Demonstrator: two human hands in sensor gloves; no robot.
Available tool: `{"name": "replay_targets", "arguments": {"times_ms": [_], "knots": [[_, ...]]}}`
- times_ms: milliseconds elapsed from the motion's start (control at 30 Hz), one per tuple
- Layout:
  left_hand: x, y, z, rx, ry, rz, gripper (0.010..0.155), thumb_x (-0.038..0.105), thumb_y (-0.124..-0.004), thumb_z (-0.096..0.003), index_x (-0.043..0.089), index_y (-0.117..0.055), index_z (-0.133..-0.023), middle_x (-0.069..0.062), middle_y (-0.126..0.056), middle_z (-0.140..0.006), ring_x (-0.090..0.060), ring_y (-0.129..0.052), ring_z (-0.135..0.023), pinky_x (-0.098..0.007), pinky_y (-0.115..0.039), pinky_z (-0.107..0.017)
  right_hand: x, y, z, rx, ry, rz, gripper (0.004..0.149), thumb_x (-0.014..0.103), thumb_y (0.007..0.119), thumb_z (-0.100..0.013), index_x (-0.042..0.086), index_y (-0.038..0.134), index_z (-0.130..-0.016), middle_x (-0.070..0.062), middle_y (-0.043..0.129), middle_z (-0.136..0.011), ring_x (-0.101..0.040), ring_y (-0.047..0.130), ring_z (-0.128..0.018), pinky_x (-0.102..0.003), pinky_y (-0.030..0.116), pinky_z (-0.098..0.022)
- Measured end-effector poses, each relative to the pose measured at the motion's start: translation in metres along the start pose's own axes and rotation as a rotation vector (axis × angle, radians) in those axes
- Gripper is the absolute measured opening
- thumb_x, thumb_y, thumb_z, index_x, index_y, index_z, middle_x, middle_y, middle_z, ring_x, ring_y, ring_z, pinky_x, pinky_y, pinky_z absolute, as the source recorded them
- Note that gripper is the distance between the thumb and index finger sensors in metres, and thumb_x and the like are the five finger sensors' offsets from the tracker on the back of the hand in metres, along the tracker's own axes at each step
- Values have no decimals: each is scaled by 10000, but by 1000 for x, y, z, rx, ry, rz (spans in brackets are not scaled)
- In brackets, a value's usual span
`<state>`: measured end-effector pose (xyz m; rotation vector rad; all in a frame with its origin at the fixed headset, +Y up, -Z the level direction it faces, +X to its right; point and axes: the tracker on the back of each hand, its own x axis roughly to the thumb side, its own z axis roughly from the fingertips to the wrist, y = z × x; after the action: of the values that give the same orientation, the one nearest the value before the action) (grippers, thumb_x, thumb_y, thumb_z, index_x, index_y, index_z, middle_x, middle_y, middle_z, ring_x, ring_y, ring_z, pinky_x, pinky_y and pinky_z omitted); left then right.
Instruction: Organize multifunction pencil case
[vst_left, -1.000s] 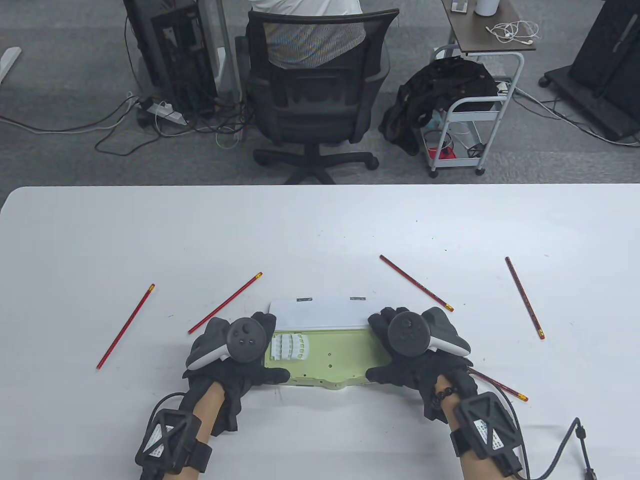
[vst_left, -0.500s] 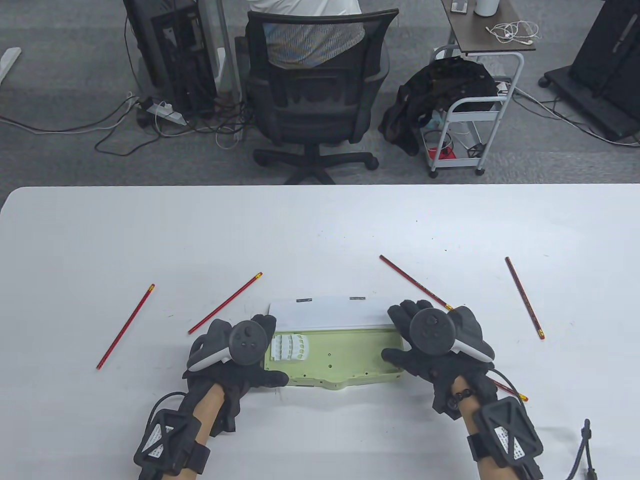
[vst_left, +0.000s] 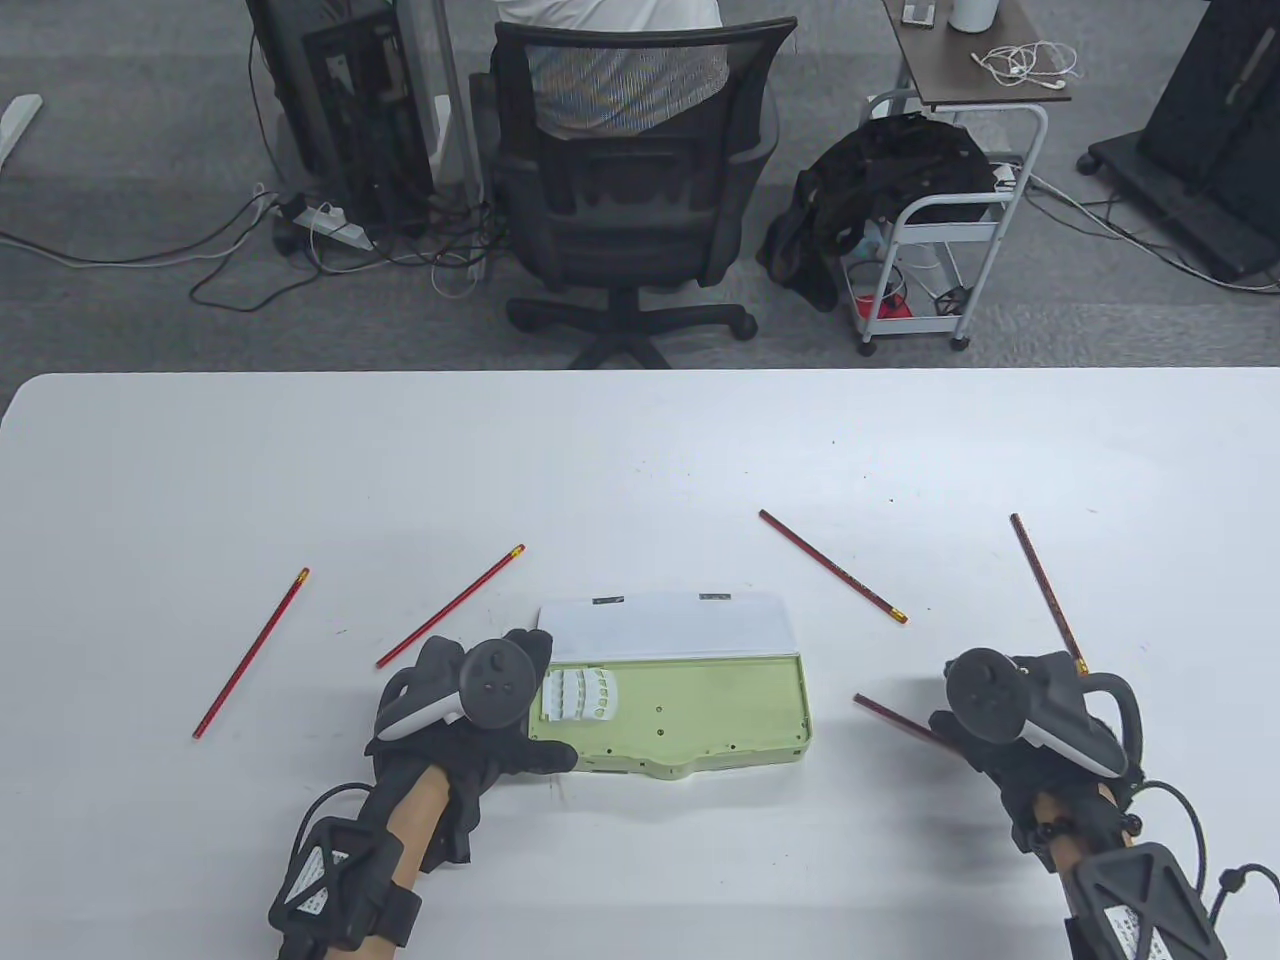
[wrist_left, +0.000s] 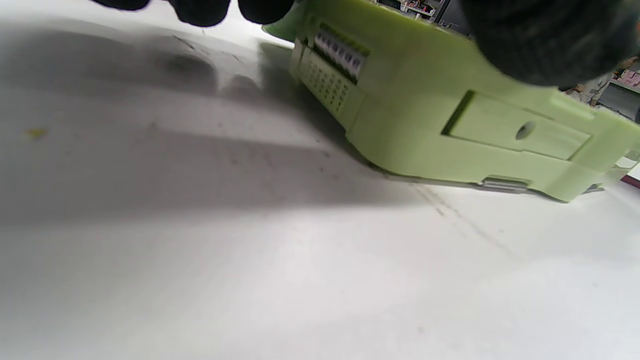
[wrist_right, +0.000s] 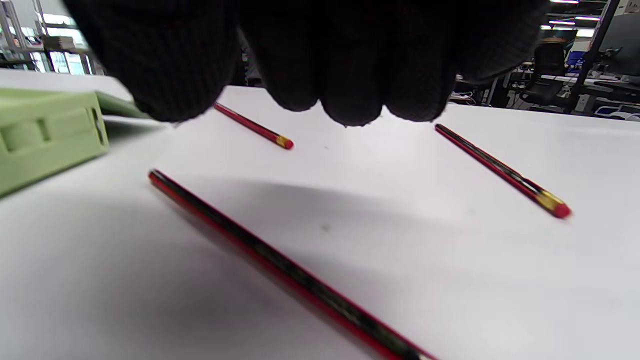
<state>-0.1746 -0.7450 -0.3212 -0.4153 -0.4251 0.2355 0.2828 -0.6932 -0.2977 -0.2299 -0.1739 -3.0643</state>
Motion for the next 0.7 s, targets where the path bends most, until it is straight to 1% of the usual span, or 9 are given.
{"name": "replay_targets", "arguments": {"times_ms": [200,400,467,700], "knots": [[0,0,0,0,1,3,1160,668,-740,-345,52,-198,-1165,-287,-326,-1251,-600,-443,-1106,-793,-458,-682,-4,21,10,51,25,130,549,411,861,-435,119,815,-897,-177,846,-915,-453,880,-819,-593,757,-631],[0,-1,0,-2,1,6,1159,668,-740,-347,53,-195,-1164,-287,-329,-1250,-602,-445,-1104,-793,-459,-681,-2,36,9,79,12,198,492,385,880,-428,141,856,-855,-143,882,-881,-417,914,-793,-569,785,-622],[0,-1,0,-2,-1,9,1160,669,-740,-346,53,-194,-1164,-284,-330,-1251,-599,-448,-1105,-793,-460,-681,1,37,9,53,4,226,476,378,887,-423,142,866,-835,-133,898,-860,-408,928,-778,-564,795,-618],[-1,-1,0,-4,-2,13,1159,669,-737,-349,53,-188,-1163,-287,-330,-1250,-598,-454,-1103,-791,-463,-681,17,40,4,46,-48,352,423,337,893,-416,120,897,-779,-142,941,-796,-390,971,-722,-551,834,-595]]}}
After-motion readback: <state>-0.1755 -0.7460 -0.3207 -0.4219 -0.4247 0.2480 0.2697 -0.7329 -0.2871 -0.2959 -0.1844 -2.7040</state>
